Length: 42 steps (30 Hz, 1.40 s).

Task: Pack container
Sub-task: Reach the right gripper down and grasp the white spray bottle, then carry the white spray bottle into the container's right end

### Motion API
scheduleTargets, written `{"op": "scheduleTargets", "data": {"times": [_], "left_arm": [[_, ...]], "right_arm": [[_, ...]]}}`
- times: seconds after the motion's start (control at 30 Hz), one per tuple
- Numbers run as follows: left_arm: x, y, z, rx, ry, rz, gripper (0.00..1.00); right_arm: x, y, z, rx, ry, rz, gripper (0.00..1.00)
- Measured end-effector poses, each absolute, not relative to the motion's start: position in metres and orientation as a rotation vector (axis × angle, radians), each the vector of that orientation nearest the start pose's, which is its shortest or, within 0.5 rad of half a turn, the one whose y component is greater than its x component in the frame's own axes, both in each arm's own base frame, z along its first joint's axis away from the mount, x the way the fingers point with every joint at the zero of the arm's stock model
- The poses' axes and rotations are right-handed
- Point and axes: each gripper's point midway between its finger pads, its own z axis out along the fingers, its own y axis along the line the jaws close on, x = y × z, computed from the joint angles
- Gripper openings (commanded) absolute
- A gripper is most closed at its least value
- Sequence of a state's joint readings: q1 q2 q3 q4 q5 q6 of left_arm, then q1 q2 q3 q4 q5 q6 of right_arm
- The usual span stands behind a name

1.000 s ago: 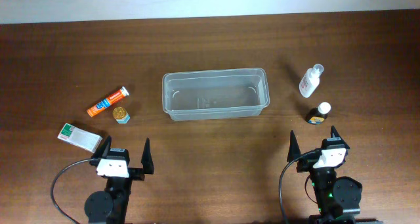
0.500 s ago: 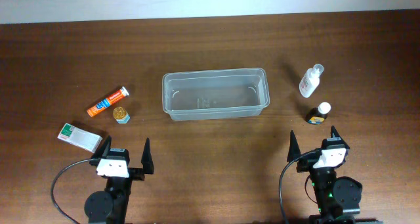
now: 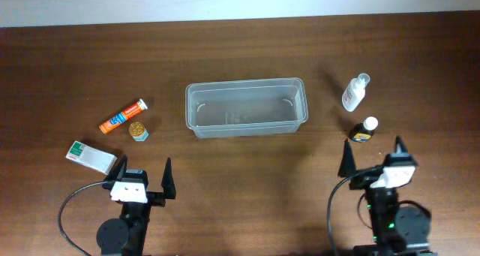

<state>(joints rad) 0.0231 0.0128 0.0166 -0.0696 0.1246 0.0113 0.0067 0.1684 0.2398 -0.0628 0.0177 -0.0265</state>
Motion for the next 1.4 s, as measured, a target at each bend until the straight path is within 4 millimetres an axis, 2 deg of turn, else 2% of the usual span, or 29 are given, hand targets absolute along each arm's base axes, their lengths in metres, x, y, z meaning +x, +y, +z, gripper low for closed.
{"op": "scheduleTargets", "data": {"times": [0.1,0.23,0.43,0.53,0.67,0.8,1.0,1.23,1.4], "left_arm": [[0.245,-0.016,0.162,0.086,1.635,-0.075,0.99],[0.245,-0.016,0.162,0.086,1.634,-0.076,0.99],[0.245,-0.016,0.162,0.086,1.634,-0.076,1.0],[0.245,-0.016,0.162,0.086,1.634,-0.076,0.99],[0.245,-0.016,0.162,0.086,1.634,-0.075,1.0],[0.245,-0.016,0.162,0.086,1.634,-0.075,0.99],[0.245,-0.016,0.162,0.086,1.634,-0.075,0.99],[0.245,-0.016,0.162,0.086,1.634,-0.075,0.99],[0.245,-0.016,0.162,0.086,1.634,-0.075,0.99]], "right_arm": [[0.255,-0.002,0.269,-0.012,1.631,-0.03,0.98],[0.286,0.0,0.303,-0.02,1.783,-0.026,0.98],[0.344,0.001,0.332,-0.029,2.023,-0.019,0.98],[0.375,-0.002,0.335,-0.022,2.118,-0.02,0.98],[0.407,-0.016,0.312,0.014,2.257,-0.036,0.98],[0.427,-0.032,0.265,0.057,2.393,-0.047,0.99],[0.433,-0.042,0.193,0.099,2.602,0.013,0.98],[0.439,-0.048,0.144,0.136,2.712,0.082,0.99],[0.441,-0.047,0.109,0.145,2.793,0.111,0.85]]}}
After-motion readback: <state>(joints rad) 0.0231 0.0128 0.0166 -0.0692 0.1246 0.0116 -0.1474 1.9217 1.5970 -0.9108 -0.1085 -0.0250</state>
